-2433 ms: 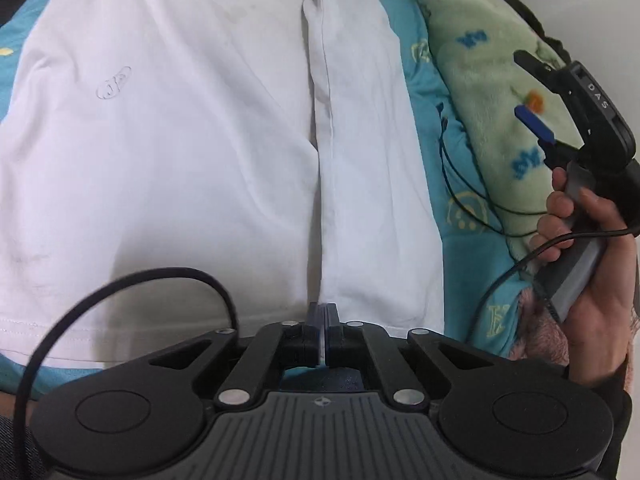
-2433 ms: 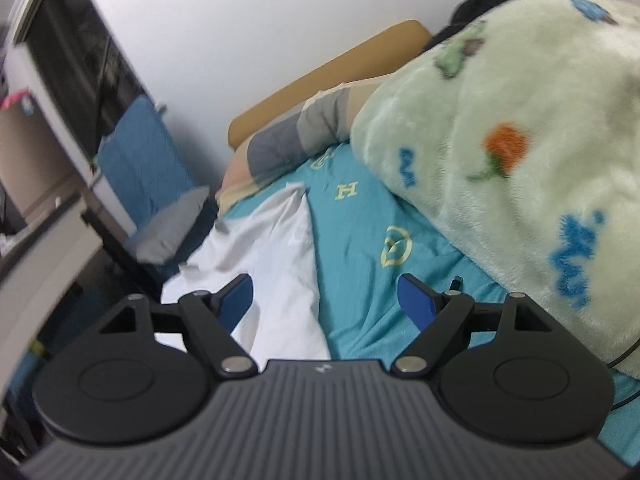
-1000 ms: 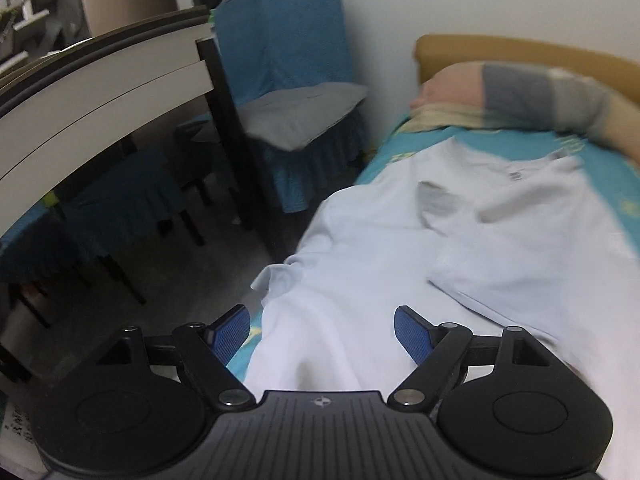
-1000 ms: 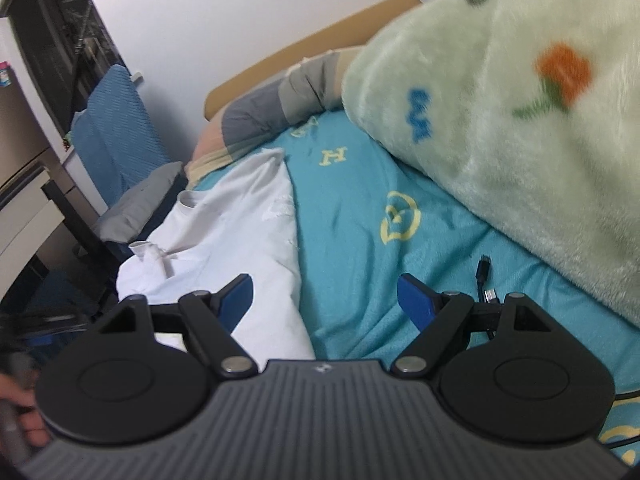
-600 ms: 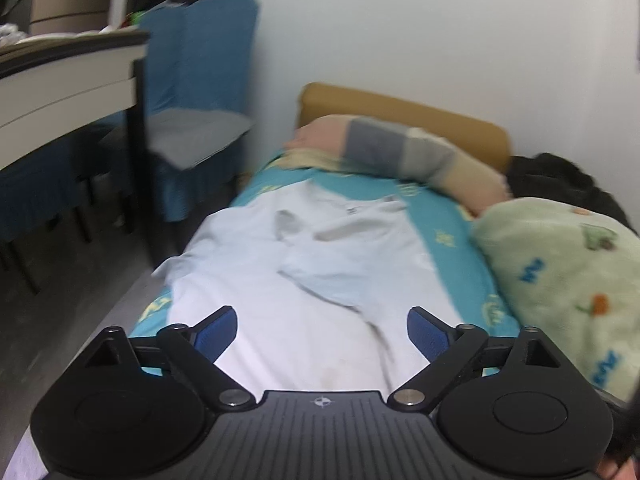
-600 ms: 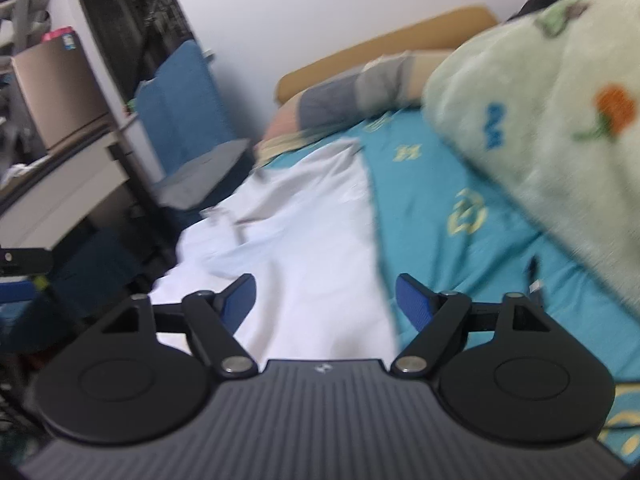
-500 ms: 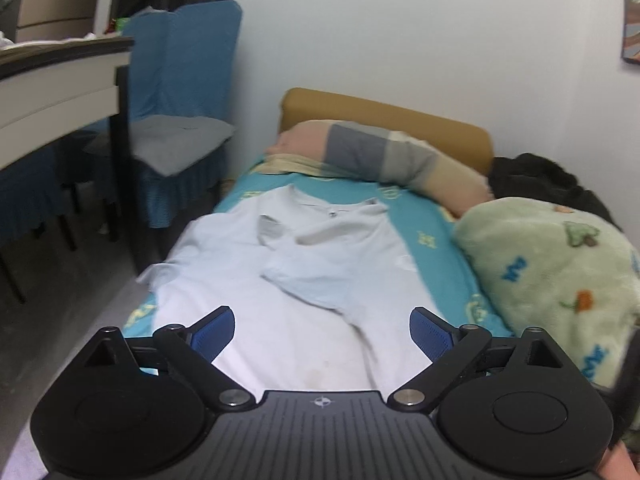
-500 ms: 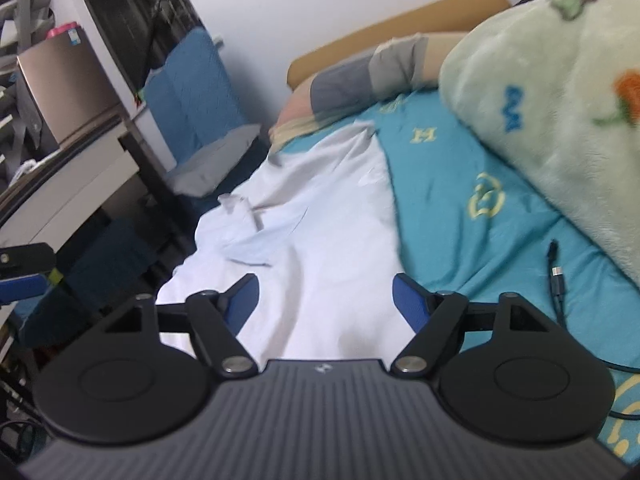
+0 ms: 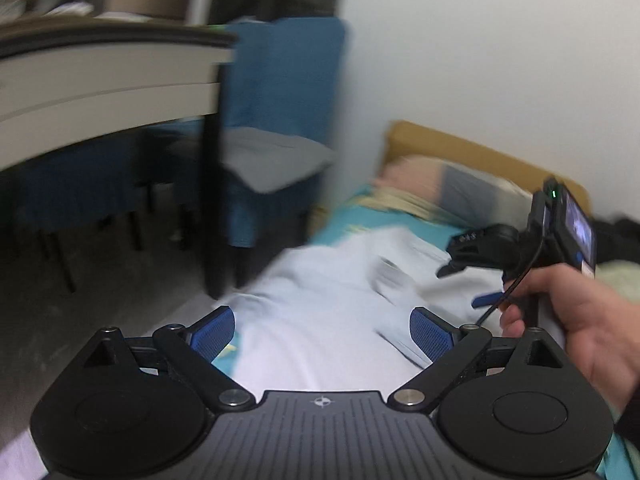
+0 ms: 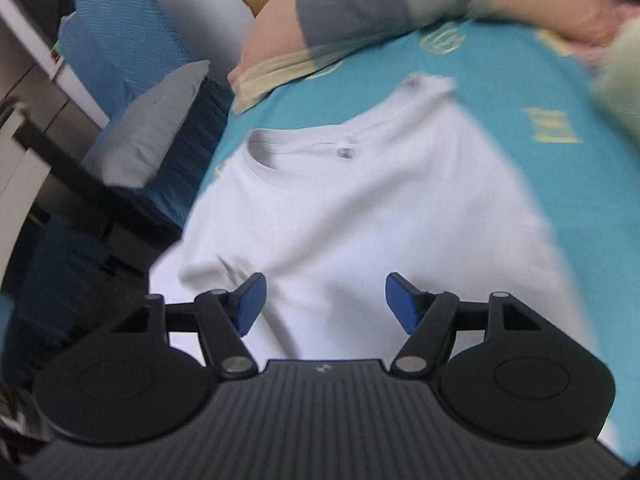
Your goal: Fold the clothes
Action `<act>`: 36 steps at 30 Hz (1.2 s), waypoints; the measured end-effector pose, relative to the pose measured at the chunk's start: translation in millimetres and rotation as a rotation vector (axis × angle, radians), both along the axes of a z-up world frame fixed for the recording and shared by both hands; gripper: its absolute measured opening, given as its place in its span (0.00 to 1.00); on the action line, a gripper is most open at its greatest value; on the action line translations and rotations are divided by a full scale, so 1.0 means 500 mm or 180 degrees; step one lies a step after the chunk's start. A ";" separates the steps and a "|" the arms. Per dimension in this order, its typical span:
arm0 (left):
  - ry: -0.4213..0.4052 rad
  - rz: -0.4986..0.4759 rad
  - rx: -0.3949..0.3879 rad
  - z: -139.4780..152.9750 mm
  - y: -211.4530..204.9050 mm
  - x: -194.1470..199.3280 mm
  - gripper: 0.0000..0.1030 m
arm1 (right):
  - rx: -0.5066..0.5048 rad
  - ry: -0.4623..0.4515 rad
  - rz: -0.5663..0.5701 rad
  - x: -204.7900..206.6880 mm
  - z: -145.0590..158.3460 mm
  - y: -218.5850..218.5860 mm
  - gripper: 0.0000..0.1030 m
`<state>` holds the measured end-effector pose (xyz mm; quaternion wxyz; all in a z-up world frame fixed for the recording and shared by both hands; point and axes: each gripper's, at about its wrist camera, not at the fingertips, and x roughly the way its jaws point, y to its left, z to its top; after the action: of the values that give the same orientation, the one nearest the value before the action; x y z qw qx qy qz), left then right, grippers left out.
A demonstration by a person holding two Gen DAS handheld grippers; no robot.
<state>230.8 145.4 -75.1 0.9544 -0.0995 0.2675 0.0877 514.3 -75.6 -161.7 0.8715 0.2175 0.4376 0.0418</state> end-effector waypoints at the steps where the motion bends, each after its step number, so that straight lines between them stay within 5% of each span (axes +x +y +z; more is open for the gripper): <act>1: 0.0031 0.0060 -0.0030 -0.008 0.010 0.011 0.93 | -0.0067 0.0025 -0.0038 0.026 -0.012 0.019 0.65; 4: 0.0107 0.0107 -0.0121 -0.028 0.026 0.033 0.93 | -0.0222 0.0153 -0.0178 0.082 -0.049 0.042 0.64; 8: 0.0179 0.0121 -0.0238 -0.050 0.040 0.053 0.93 | -0.0515 0.0115 -0.0175 0.110 -0.057 0.060 0.04; 14: 0.0198 0.0128 -0.0381 -0.062 0.052 0.058 0.93 | -0.0789 -0.0573 -0.0415 0.105 0.023 0.021 0.04; 17: 0.0203 0.0151 -0.0398 -0.062 0.058 0.059 0.93 | -0.0851 -0.0712 -0.0433 0.124 0.034 -0.004 0.07; 20: 0.0195 0.0194 -0.0385 -0.058 0.064 0.054 0.93 | -0.0587 -0.0499 -0.0220 0.134 0.019 -0.025 0.10; 22: 0.0199 0.0207 -0.0390 -0.054 0.067 0.051 0.93 | -0.0570 -0.0530 -0.0157 0.110 0.016 -0.022 0.39; 23: 0.0203 0.0210 -0.0396 -0.052 0.069 0.049 0.93 | -0.0592 -0.0601 -0.0110 0.092 0.017 -0.015 0.63; 24: 0.0208 0.0213 -0.0402 -0.049 0.070 0.048 0.93 | -0.0624 -0.0699 -0.0043 0.071 0.020 -0.001 0.72; 27: 0.0186 0.0197 -0.0405 -0.035 0.069 0.041 0.93 | -0.0902 -0.0912 0.0334 0.022 0.030 0.064 0.71; 32: 0.0150 0.0226 -0.0457 -0.018 0.082 0.026 0.93 | -0.1542 -0.1074 0.1726 -0.028 0.040 0.258 0.70; 36: 0.0253 0.0429 -0.0597 -0.025 0.117 0.020 0.93 | -0.1666 -0.0865 0.2636 -0.045 0.008 0.430 0.69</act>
<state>240.9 204.0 -87.4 0.9215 -0.2025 0.3049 0.1300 491.8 139.5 -157.6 0.8561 -0.2073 0.3655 0.3007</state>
